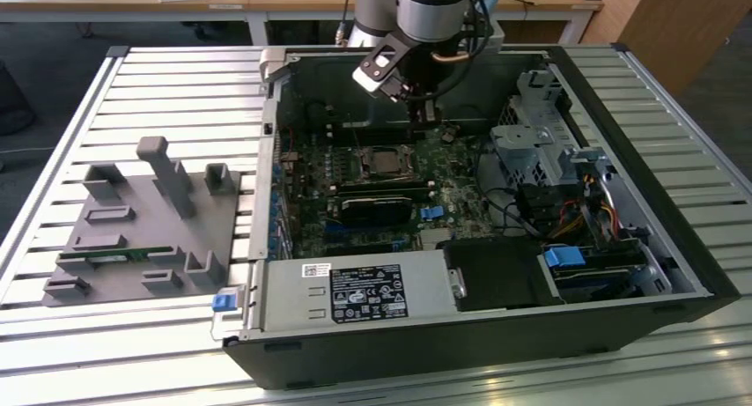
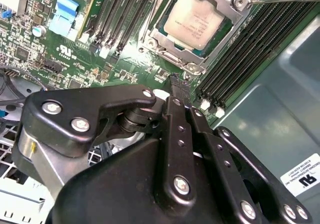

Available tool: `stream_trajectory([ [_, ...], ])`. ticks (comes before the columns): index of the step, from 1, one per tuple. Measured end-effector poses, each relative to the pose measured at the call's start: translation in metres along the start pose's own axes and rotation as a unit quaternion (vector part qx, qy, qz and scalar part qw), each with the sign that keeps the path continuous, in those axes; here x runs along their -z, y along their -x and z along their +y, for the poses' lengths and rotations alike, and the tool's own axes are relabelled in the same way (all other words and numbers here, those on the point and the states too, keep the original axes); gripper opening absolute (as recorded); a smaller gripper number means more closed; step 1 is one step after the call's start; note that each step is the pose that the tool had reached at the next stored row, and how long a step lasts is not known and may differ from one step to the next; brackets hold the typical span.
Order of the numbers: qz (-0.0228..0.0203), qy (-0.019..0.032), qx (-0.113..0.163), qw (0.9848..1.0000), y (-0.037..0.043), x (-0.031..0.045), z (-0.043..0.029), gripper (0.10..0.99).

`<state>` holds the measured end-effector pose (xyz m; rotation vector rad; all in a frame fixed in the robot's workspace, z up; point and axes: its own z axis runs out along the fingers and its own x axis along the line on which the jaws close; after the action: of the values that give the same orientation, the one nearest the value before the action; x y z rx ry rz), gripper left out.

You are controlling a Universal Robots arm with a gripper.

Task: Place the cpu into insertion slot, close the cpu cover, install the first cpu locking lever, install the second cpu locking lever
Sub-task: 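Close the cpu cover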

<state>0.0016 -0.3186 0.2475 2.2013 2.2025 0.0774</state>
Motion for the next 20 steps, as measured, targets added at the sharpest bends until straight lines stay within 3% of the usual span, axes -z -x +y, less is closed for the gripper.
stream_trajectory([
  [9, 0.0001, -0.0007, 0.000, 1.0000, 0.0004, -0.0021, -0.0101, 0.114],
  [15, -0.0001, -0.0150, 0.000, 0.9999, 0.0008, -0.0070, -0.0153, 0.114],
  [20, -0.0001, -0.0152, 0.000, 0.9999, 0.0050, -0.0156, -0.0219, 0.114],
])
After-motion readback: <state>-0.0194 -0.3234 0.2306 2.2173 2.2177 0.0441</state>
